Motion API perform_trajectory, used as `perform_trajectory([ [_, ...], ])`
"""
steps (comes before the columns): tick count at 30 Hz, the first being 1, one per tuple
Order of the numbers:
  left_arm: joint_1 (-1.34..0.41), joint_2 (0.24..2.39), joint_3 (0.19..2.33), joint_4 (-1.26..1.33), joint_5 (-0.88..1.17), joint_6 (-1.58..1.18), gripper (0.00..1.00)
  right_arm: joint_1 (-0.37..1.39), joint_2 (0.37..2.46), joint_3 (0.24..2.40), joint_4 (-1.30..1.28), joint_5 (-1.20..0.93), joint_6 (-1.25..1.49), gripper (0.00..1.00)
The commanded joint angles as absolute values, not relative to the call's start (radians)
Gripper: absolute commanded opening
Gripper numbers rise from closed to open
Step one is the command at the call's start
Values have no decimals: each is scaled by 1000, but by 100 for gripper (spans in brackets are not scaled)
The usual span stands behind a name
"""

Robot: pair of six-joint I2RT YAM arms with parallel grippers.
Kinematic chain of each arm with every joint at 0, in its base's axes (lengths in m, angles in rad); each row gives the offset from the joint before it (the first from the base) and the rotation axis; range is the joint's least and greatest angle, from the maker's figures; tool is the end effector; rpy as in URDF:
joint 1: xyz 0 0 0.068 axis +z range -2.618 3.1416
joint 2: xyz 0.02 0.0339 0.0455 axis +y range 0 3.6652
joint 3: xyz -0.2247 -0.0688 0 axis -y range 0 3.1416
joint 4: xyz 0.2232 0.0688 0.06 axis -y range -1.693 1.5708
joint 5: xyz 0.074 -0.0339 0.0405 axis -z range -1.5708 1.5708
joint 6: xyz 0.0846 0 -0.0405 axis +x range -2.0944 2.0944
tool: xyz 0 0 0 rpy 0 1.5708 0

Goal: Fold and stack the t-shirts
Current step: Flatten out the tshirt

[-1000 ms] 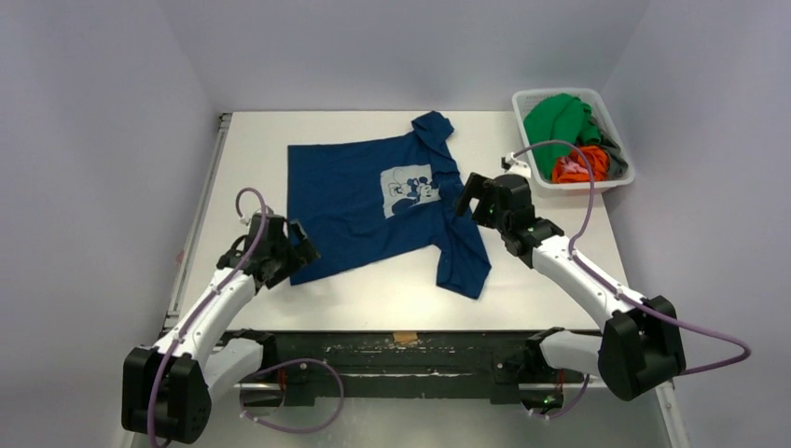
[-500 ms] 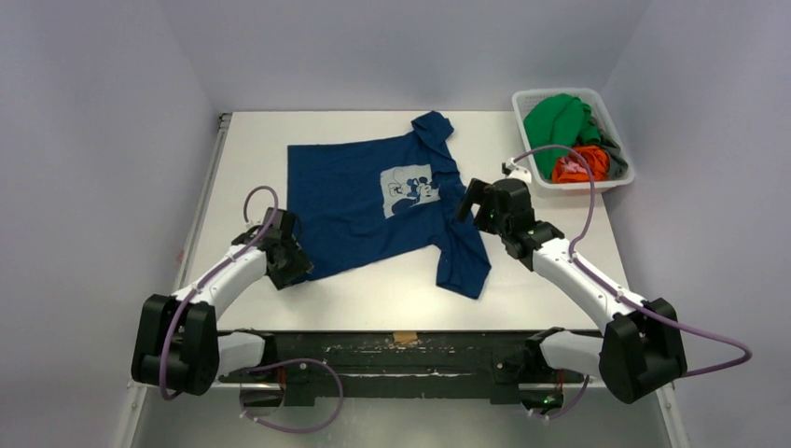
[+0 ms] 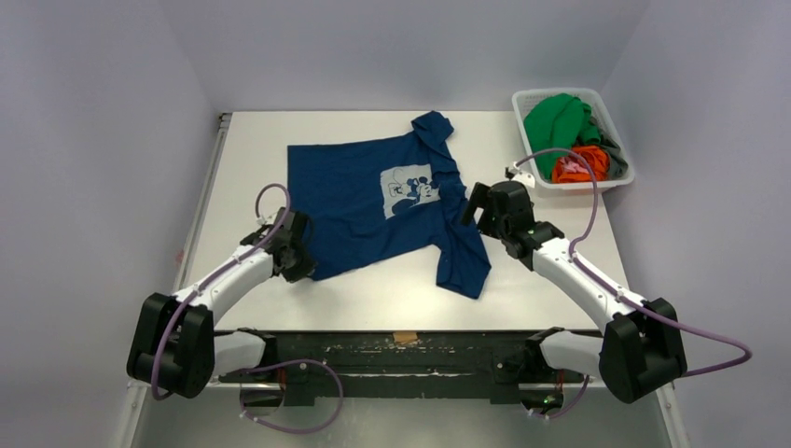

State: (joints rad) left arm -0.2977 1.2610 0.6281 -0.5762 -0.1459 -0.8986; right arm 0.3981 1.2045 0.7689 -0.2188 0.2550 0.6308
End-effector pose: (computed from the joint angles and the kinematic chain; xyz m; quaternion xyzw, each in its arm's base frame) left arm 0.2166 -0.0536 0.0964 -0.3029 0.9332 -0.0418 0.1886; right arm 0.2764 0.0931 0.1886 0.1591 0.8770 0.1166 0.4381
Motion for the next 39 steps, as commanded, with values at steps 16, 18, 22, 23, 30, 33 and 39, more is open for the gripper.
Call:
perform_trajectory([
  [16, -305, 917, 568, -599, -256, -844, 0, 445, 1134, 663, -639, 183, 735, 74],
  [18, -305, 898, 552, -593, -255, -848, 0, 452, 1125, 641, -640, 166, 736, 72],
  [22, -305, 890, 544, -585, -252, -841, 0, 489, 1156, 622, -581, 123, 743, 65],
  [23, -305, 890, 545, -587, -253, -839, 0, 506, 1170, 623, -562, 116, 744, 63],
  [30, -305, 900, 540, -575, -253, -845, 0, 619, 1305, 679, -569, 192, 766, 52],
  [33, -305, 907, 537, -576, -253, -847, 0, 633, 1335, 671, -575, 219, 780, 45],
  [39, -305, 903, 535, -596, -273, -847, 0, 654, 1378, 688, -594, 278, 802, 13],
])
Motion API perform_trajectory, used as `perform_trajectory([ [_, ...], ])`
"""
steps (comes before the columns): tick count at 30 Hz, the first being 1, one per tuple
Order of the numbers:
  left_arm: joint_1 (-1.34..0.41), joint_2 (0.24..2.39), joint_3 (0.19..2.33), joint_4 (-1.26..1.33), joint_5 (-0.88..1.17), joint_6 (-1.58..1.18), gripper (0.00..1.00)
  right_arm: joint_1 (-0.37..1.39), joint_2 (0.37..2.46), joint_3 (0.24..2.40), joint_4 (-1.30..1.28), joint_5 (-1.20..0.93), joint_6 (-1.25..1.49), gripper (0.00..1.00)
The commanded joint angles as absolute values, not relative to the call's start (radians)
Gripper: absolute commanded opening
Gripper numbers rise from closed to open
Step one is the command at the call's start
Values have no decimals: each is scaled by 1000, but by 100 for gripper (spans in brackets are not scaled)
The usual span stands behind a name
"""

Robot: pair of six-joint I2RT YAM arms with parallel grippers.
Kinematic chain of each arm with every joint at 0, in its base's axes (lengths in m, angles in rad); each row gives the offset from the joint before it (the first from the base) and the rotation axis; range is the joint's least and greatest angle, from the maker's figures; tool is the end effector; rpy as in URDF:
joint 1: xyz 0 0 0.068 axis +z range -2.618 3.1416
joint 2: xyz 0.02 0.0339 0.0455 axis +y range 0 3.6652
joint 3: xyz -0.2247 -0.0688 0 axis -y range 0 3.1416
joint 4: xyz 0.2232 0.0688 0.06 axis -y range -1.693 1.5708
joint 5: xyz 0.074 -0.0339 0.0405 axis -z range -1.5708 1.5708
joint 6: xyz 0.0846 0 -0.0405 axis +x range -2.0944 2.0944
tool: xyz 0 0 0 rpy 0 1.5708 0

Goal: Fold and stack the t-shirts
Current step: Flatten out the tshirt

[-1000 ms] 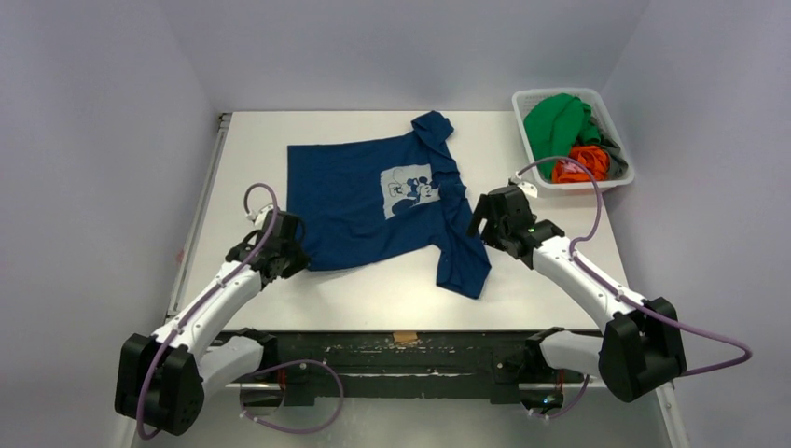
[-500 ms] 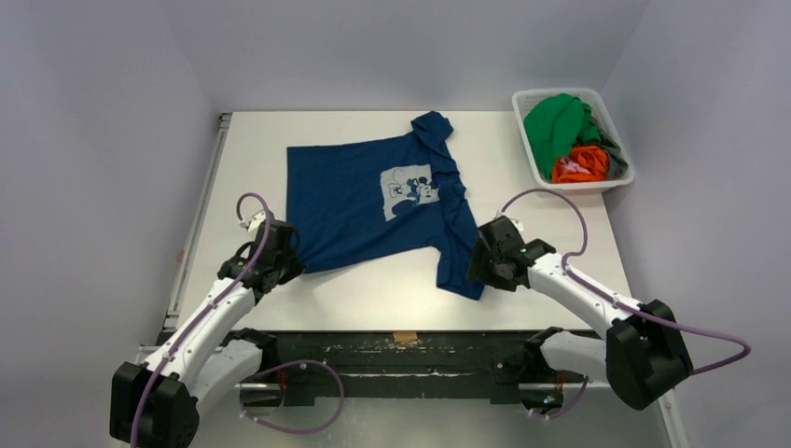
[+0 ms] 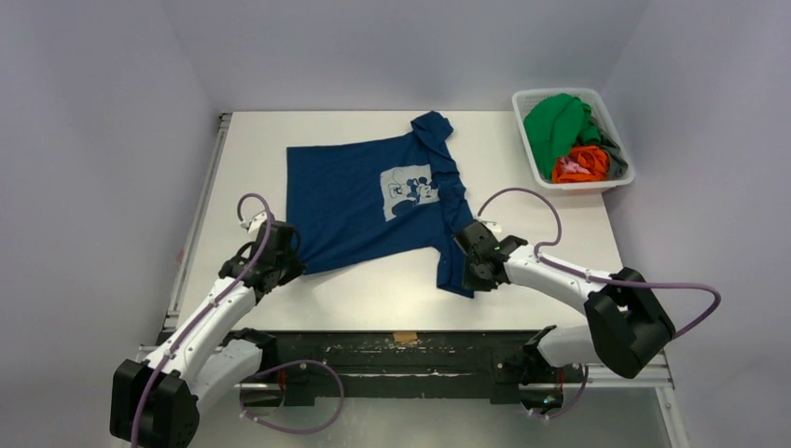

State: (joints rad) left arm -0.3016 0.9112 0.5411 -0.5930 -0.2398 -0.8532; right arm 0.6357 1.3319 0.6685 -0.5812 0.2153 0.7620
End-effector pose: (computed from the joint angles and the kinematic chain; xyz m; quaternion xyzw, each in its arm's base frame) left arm 0.1982 -0.0406 0.1381 -0.2924 0.9018 -0.0665 0.3112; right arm 0.1957 0.1219 0.0933 0.0793 0.9780 0.0227 0.1918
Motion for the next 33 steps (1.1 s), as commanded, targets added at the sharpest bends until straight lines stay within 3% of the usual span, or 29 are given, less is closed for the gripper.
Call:
perform_trajectory([
  [1, -305, 898, 535, -599, -278, -845, 0, 658, 1383, 693, -596, 288, 801, 11],
  [4, -305, 879, 544, -599, -285, -842, 0, 660, 1365, 703, -527, 276, 789, 0],
  [7, -305, 856, 590, -607, -281, -829, 0, 661, 1296, 749, -408, 250, 764, 0],
  [13, -305, 818, 751, -657, -309, -799, 0, 660, 1164, 905, -324, 418, 711, 0],
  [21, -305, 817, 1159, -777, -380, -707, 0, 654, 1078, 1133, -231, 535, 596, 0],
  [33, -305, 816, 1860, -959, -278, -519, 0, 654, 889, 1499, -251, 429, 398, 0],
])
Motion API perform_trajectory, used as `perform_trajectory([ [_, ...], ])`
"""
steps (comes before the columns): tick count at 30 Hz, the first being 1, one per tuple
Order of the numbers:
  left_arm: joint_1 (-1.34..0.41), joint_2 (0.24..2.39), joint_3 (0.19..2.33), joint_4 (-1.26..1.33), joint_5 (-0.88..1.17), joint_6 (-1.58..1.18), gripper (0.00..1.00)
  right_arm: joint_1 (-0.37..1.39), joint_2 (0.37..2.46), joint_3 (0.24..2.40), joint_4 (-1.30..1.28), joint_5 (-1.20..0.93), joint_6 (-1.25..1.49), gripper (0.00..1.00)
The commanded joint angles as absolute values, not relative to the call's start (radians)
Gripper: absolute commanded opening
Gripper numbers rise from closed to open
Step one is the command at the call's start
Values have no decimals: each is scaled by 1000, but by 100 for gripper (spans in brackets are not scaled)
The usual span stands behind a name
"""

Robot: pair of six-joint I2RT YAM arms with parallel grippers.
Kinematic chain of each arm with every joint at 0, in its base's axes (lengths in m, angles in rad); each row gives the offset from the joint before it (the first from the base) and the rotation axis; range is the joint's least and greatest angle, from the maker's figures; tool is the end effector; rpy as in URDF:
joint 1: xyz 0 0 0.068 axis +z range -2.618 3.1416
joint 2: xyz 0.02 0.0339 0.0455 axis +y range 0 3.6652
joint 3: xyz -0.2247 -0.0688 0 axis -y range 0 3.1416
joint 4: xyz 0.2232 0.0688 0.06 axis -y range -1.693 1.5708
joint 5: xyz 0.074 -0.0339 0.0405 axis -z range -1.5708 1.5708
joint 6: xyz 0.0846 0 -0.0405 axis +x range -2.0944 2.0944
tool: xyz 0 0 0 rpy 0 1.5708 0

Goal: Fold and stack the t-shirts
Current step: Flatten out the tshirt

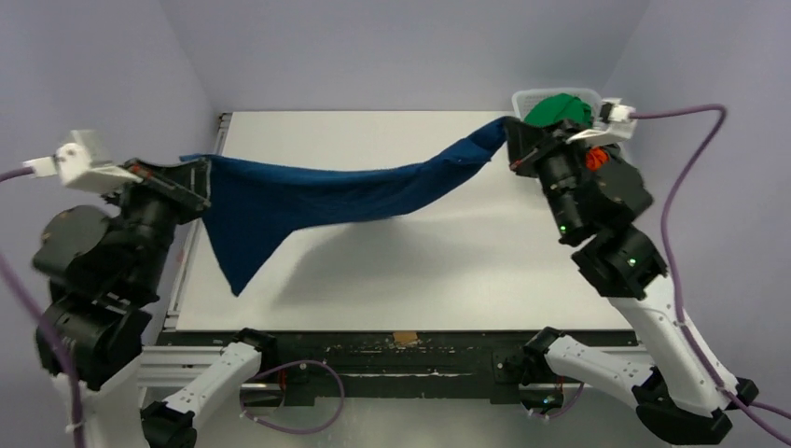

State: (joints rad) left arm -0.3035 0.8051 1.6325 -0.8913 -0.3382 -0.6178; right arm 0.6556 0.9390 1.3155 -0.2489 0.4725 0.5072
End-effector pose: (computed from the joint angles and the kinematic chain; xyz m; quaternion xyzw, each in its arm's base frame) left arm 0.1273 -0.0105 0.4706 -0.2262 0.6921 -0.1898 0.6587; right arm 0.1986 0.1042 0.4517 0.1276 0.6535 0.2716 0.6949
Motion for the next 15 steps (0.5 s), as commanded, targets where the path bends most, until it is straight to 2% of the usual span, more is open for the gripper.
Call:
perform_trajectory([
  [1, -305, 827, 1917, -981, -259, -507, 0, 655, 888, 1549, -284, 410, 390, 0],
  [5, -305, 870, 2139, -1051, -206, -478, 0, 654, 876, 1716, -369, 328, 367, 0],
  [8, -305, 873, 2231, -1072, -152, -478, 0, 655, 853, 1805, -386, 253, 355, 0],
  [15, -305, 800, 2242, -1039, -50, -505, 0, 656, 889, 2007, -470, 94, 359, 0],
])
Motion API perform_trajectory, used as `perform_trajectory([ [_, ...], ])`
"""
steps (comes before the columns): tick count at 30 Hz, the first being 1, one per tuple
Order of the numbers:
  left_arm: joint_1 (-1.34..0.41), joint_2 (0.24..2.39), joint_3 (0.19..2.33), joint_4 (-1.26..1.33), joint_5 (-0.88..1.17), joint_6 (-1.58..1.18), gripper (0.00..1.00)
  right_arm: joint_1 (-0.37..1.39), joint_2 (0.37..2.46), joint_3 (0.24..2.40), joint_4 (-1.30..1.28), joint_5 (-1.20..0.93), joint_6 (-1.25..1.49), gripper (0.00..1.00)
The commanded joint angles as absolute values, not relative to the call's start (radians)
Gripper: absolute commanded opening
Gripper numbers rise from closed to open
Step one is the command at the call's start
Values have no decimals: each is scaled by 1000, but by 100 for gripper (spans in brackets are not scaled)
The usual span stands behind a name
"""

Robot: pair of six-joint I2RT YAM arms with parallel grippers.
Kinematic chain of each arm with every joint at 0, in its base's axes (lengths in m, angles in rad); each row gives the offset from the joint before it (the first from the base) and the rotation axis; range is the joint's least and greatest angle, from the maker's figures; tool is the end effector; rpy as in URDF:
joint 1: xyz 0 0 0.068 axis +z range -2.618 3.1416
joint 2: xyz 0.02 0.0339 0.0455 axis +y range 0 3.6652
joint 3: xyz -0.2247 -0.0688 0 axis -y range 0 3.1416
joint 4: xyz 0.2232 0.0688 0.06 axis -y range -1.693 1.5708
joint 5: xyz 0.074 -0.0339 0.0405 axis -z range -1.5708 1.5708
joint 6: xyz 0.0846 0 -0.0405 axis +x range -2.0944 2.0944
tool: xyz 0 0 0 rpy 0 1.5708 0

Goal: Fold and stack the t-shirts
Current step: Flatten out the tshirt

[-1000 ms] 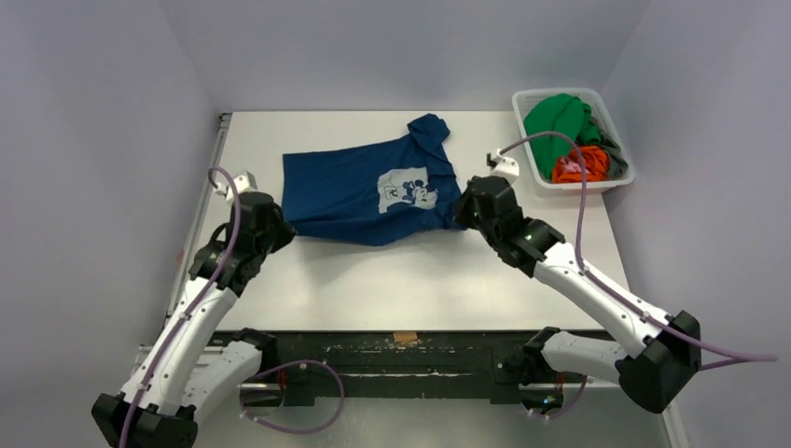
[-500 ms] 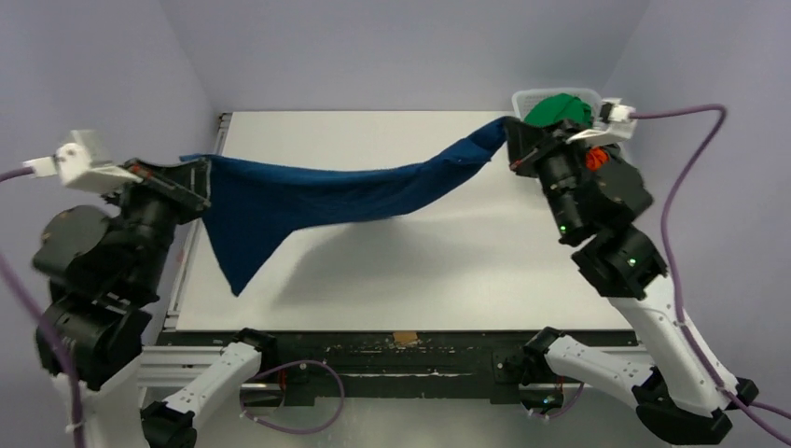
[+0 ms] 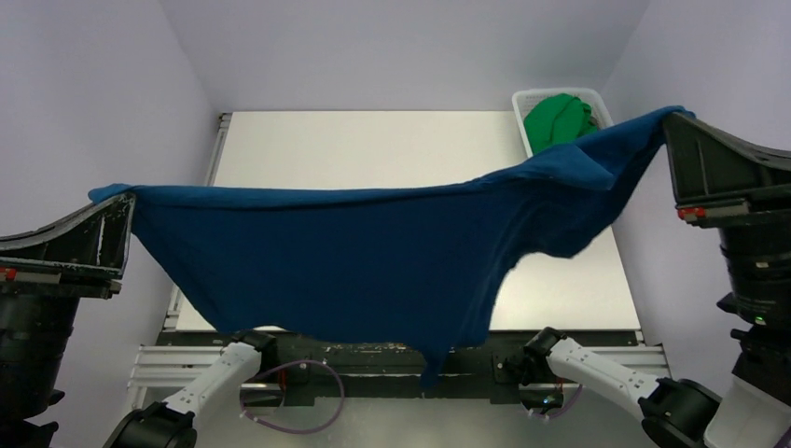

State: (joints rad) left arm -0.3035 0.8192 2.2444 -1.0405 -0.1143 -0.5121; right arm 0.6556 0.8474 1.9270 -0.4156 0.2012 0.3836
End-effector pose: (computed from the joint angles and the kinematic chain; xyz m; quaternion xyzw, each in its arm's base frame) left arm -0.0104 0.0134 0.5665 -0.1052 0.5500 -0.2990 0.7727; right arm 0.0477 0.0154 0.6037 0.0304 0.4440 0.4059 0.7982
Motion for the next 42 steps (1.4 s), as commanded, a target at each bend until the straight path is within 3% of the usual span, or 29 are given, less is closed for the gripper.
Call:
perform_trajectory([
  [1, -305, 794, 2229, -1033, -45, -506, 0, 654, 896, 2025, -475, 92, 352, 0],
  [8, -304, 844, 2157, -1048, -110, -497, 0, 654, 950, 2007, -443, 318, 275, 0],
  [16, -303, 876, 1684, -879, -486, -507, 0, 655, 1075, 1689, -218, 770, 127, 0],
  [20, -192, 1020, 1469, -794, -511, -594, 0, 649, 1176, 1480, 6, 1000, 47, 0],
  [23, -129, 1221, 1385, -673, -469, -600, 0, 610, 1290, 1410, 88, 1016, 67, 0],
  [28, -105, 1562, 1491, -608, -458, -591, 0, 505, 1541, 1424, 62, 869, 223, 0],
  [35, -71, 1942, 1773, -633, -422, -588, 0, 441, 1869, 1621, 73, 809, 263, 0],
  [40, -47, 2173, 2003, -680, -396, -603, 7, 407, 2139, 1818, 79, 831, 258, 1],
  [42, -37, 2260, 2125, -690, -374, -599, 20, 378, 2261, 1952, 54, 755, 279, 3],
])
